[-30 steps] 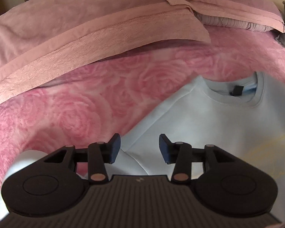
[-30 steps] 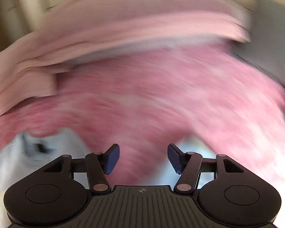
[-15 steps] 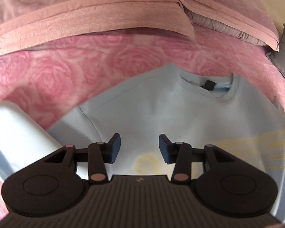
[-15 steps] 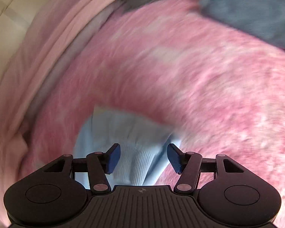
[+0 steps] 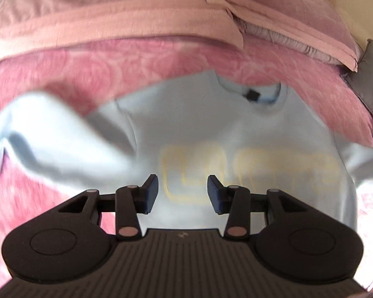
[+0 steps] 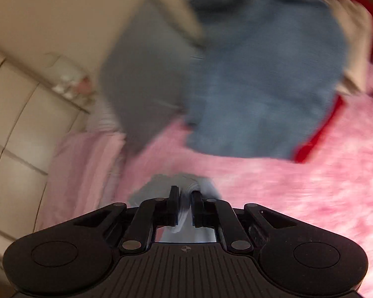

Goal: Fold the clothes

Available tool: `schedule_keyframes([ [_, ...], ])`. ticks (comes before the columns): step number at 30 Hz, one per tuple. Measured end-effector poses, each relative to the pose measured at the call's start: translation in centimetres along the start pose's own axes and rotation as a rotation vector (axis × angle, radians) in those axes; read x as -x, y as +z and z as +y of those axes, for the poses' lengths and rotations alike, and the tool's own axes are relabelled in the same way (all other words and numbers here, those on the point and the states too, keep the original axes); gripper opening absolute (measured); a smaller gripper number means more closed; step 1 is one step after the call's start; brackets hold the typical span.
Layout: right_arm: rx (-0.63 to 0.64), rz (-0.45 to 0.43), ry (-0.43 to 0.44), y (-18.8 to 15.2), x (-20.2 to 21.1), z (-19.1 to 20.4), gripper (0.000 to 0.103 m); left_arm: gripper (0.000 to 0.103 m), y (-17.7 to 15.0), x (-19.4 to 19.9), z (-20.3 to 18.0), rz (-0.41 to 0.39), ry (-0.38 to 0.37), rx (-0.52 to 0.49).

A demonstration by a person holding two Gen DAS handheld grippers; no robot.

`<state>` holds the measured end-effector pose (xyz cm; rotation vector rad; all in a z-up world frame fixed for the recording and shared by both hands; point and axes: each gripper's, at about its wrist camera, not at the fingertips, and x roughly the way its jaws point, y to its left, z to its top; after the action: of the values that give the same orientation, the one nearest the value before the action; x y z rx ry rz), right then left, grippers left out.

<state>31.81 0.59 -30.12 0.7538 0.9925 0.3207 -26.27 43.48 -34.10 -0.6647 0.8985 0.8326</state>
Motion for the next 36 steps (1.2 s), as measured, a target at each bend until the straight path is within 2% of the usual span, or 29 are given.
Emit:
schedule_keyframes([
  [1, -0.042, 0.046, -0.053, 0.7, -0.5, -1.6, 0.026, 0.039, -0.8, 0.2, -0.2, 0.01, 0.002, 0.002],
  [2, -0.075, 0.073, -0.082, 0.8, -0.7, -2.9, 0.03, 0.039, -1.7, 0.4, -0.4, 0.019, 0.005, 0.004],
  [4, -0.108, 0.102, -0.093, 0.2, -0.5, -4.9, 0.033, 0.039, -3.2, 0.8, -0.6, 0.036, 0.012, 0.011],
  [6, -0.069, 0.111, -0.065, -0.9, -0.1, -5.0, 0.049, 0.039, -4.5, 1.2, -0.7, 0.05, 0.017, 0.024],
  [7, -0.06, 0.102, -0.053, -1.4, 0.2, -5.3, 0.07, 0.039, -5.1, 1.6, -0.7, 0.053, 0.02, 0.027],
  [8, -0.057, 0.088, -0.041, -1.8, 0.6, -5.8, 0.075, 0.039, -5.6, 1.9, -0.8, 0.052, 0.024, 0.028],
  [11, -0.118, 0.056, 0.006, -2.0, 2.7, -8.2, 0.075, 0.039, -6.8, 3.0, -0.9, 0.044, 0.038, 0.031],
  [12, -0.114, 0.041, 0.012, -1.9, 3.2, -8.7, 0.075, 0.039, -7.1, 3.3, -0.9, 0.04, 0.042, 0.035],
  [13, -0.056, 0.026, -0.001, -1.7, 3.4, -8.6, 0.075, 0.039, -7.5, 3.6, -0.9, 0.036, 0.045, 0.04],
  [14, 0.042, 0.023, -0.028, -1.5, 3.4, -7.8, 0.075, 0.039, -7.8, 3.8, -1.0, 0.033, 0.049, 0.046],
  [17, 0.472, 0.086, -0.121, -2.9, 2.1, -4.3, 0.075, 0.039, -8.9, 4.2, -0.9, 0.028, 0.064, 0.067],
  [18, 0.578, 0.104, -0.183, -3.6, 1.3, -3.5, 0.075, 0.039, -9.3, 4.4, -0.8, 0.029, 0.073, 0.078],
  [20, 0.595, 0.103, -0.395, -4.0, -0.4, -3.7, 0.075, 0.039, -9.8, 4.8, -0.5, 0.026, 0.095, 0.1],
  [21, 0.527, 0.09, -0.511, -3.8, -0.9, -4.3, 0.075, 0.04, -10.0, 5.2, -0.1, 0.018, 0.108, 0.107],
  [22, 0.424, 0.076, -0.563, -3.4, -0.8, -5.2, 0.075, 0.04, -10.2, 5.5, 0.2, 0.009, 0.122, 0.115],
  [23, 0.335, 0.065, -0.524, -3.2, -0.2, -6.0, 0.075, 0.04, -10.3, 5.8, 0.8, 0.0, 0.144, 0.126],
  [24, 0.287, 0.064, -0.449, -3.3, 0.6, -6.3, 0.075, 0.04, -10.4, 6.1, 1.5, -0.01, 0.171, 0.139],
  [25, 0.278, 0.082, -0.378, -3.7, 1.2, -6.4, 0.075, 0.04, -10.4, 6.4, 2.3, -0.019, 0.197, 0.158],
  [28, 0.338, 0.177, -0.288, -5.8, 2.4, -5.6, 0.075, 0.041, -9.8, 6.8, 6.1, -0.045, 0.262, 0.252],
  [32, 0.367, 0.287, -0.226, -9.7, 3.8, -5.1, 0.075, 0.046, -8.1, 7.4, 12.2, -0.108, 0.345, 0.382],
  [36, 0.35, 0.359, -0.216, -14.0, 4.5, -4.6, 0.075, 0.049, -5.8, 7.2, 19.0, -0.188, 0.381, 0.547],
])
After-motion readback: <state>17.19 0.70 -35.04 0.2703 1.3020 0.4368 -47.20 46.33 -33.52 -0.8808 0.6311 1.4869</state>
